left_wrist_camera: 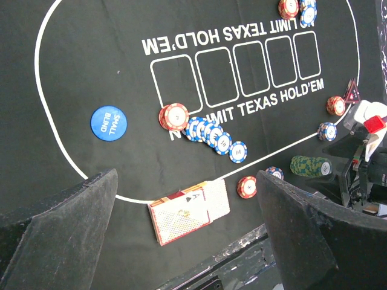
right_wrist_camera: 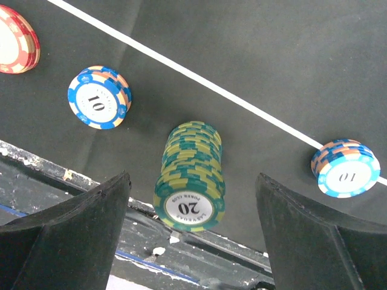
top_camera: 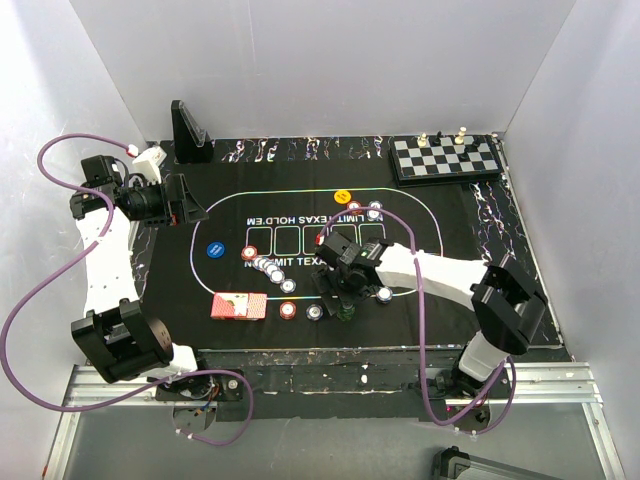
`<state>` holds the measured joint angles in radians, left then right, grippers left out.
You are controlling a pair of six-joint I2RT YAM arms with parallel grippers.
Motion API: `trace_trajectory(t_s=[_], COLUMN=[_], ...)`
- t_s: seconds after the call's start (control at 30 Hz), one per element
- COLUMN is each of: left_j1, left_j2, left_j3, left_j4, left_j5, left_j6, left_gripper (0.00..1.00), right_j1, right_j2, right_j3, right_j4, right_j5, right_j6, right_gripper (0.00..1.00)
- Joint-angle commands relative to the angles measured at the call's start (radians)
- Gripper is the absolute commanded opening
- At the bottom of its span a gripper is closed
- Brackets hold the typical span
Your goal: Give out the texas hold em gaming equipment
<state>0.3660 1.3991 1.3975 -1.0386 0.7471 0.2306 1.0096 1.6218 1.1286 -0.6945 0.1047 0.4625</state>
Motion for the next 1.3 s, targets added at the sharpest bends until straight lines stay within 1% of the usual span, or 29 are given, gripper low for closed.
trace_trajectory(t_s=[0.0, 0.2, 0.3, 0.43, 0.57, 0.7, 0.83, 1.0, 1.03, 1.1, 1.27], left_j1=[0.007, 0.008, 0.007, 0.008, 0.007, 0.007, 0.008, 0.007, 0.008, 0.007, 0.007], left_j2=[-0.04, -0.04, -0.035, -0.032, -0.032, -0.035, -0.037, -0.035, -0.035, -0.034, -0.031], left_j3=[0.011, 0.017, 0.021, 0.021, 0.02, 0.015, 0.009, 0.003, 0.001, -0.003, -0.022], left_j4=[0.014, 0.02, 0.02, 0.022, 0.025, 0.025, 0.025, 0.035, 0.037, 0.041, 0.06], left_j5=[-0.005, -0.012, -0.011, -0.012, -0.012, -0.011, -0.014, -0.014, -0.014, -0.017, -0.023], left_j6=[-0.002, -0.004, -0.005, -0.007, -0.005, -0.002, -0.001, -0.002, -0.001, -0.002, 0.003], left_gripper=[1.0, 1.0, 1.0, 1.0, 1.0, 1.0, 1.0, 1.0, 1.0, 1.0, 1.0], right_j1=[0.003, 0.003, 0.003, 0.003, 0.003, 0.003, 0.003, 0.003, 0.003, 0.003, 0.003], right_j2=[0.013, 0.018, 0.016, 0.012, 0.01, 0.006, -0.014, -0.023, -0.019, -0.008, 0.079], right_j3=[-0.021, -0.038, -0.043, -0.049, -0.055, -0.053, -0.009, 0.108, 0.131, 0.18, 0.315], right_j4=[0.049, 0.069, 0.07, 0.072, 0.076, 0.072, 0.027, -0.068, -0.083, -0.111, -0.157], right_j5=[0.003, 0.01, 0.012, 0.015, 0.009, 0.007, 0.023, 0.047, 0.05, 0.052, 0.064], right_j6=[-0.01, -0.001, 0.001, 0.008, 0.013, 0.016, 0.007, -0.018, -0.022, -0.031, -0.056], right_gripper=[0.88, 0.76, 0.68, 0.55, 0.47, 0.33, 0.23, 0.03, 0.01, 0.01, 0.01])
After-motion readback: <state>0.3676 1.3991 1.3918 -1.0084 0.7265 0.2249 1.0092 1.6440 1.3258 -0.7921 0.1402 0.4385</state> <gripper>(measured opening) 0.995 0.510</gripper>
